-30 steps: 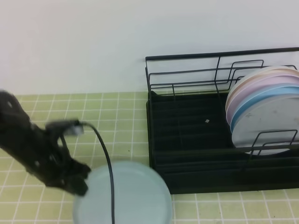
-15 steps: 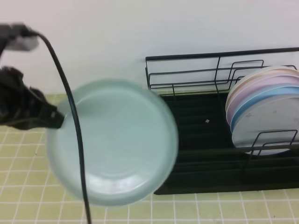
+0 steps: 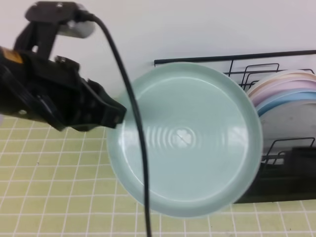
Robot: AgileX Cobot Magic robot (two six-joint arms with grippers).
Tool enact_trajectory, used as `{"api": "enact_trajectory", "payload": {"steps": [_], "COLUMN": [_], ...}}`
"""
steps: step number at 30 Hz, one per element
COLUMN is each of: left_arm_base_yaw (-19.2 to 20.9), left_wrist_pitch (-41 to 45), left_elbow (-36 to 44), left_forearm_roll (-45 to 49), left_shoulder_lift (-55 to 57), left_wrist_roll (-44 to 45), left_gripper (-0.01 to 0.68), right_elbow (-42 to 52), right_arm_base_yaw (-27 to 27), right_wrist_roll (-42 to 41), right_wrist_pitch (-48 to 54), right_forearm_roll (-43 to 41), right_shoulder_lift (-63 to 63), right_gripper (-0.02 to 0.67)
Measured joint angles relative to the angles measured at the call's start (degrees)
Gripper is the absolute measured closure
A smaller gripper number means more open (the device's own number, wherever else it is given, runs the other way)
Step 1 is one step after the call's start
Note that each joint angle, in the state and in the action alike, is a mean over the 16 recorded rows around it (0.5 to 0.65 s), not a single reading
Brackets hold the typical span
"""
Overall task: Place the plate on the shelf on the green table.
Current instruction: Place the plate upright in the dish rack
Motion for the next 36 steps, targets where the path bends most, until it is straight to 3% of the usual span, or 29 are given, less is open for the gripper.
{"api": "enact_trajectory", "payload": {"steps": [9,17,21,28,32,36], "left_arm_base_yaw": [-4.8,-6.1,-6.2,-6.2,-6.2,-6.2], "left_wrist_pitch": [-1.1,-0.9,-0.6,0.2,0.6,0.7], "left_elbow": [0.0,0.0,0.0,0.0,0.0,0.0], "left_forearm_roll": [-0.8,-4.8,-7.6,-12.5,-14.8,-16.4], "left_shoulder_lift": [0.3,0.3,0.3,0.3,0.2,0.2], "left_wrist_roll": [-3.3,-2.5,-1.9,-1.2,-0.9,-0.5], "left_gripper": [0.673,0.646,0.547,0.284,0.153,0.103], "right_elbow": [-3.9,-4.5,-4.5,-5.6,-7.4,-10.3], "right_arm_base_yaw": [0.0,0.0,0.0,0.0,0.0,0.5], "right_wrist_roll": [-5.4,-10.6,-14.0,-20.2,-22.9,-26.2], "right_wrist_pitch": [3.4,5.0,4.9,0.3,-5.6,-11.8], "right_forearm_roll": [2.4,2.8,2.7,-0.5,-6.7,-17.3], "right_shoulder_lift": [7.4,8.1,8.1,8.0,8.0,8.0], "right_gripper": [0.303,0.416,0.480,0.562,0.564,0.577]}}
